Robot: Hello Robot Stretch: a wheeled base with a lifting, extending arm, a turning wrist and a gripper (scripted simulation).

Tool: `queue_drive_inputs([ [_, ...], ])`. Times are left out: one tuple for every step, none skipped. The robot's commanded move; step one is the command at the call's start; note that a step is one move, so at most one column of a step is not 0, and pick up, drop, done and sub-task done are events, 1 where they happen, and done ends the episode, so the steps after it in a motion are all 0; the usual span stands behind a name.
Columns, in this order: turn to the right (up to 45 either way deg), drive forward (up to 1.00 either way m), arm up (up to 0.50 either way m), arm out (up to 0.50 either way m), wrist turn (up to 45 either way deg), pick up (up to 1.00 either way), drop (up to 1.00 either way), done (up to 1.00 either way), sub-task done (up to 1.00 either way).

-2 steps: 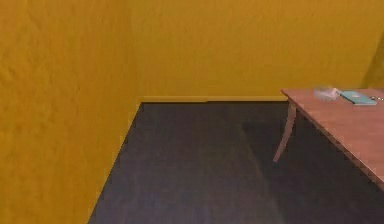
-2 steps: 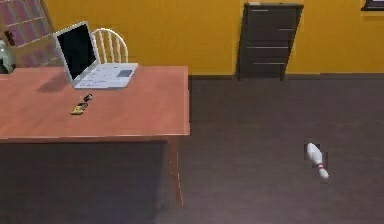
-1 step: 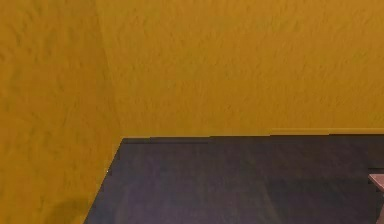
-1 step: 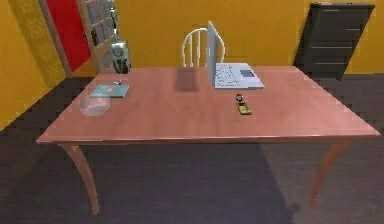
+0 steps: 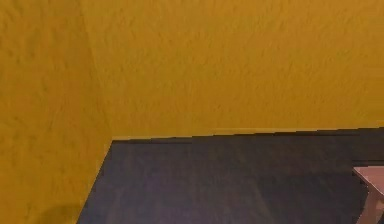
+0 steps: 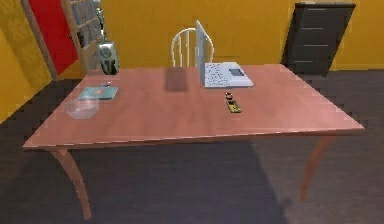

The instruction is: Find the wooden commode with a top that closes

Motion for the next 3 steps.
queue_drive_inputs([
  [0.0, 0.95, 0.0, 0.0, 0.0, 0.0, 0.0, 0.0, 0.0],
  [45.0, 0.0, 0.0, 0.0, 0.0, 0.0, 0.0, 0.0, 0.0],
  [24.0, 0.0, 0.0, 0.0, 0.0, 0.0, 0.0, 0.0, 0.0],
])
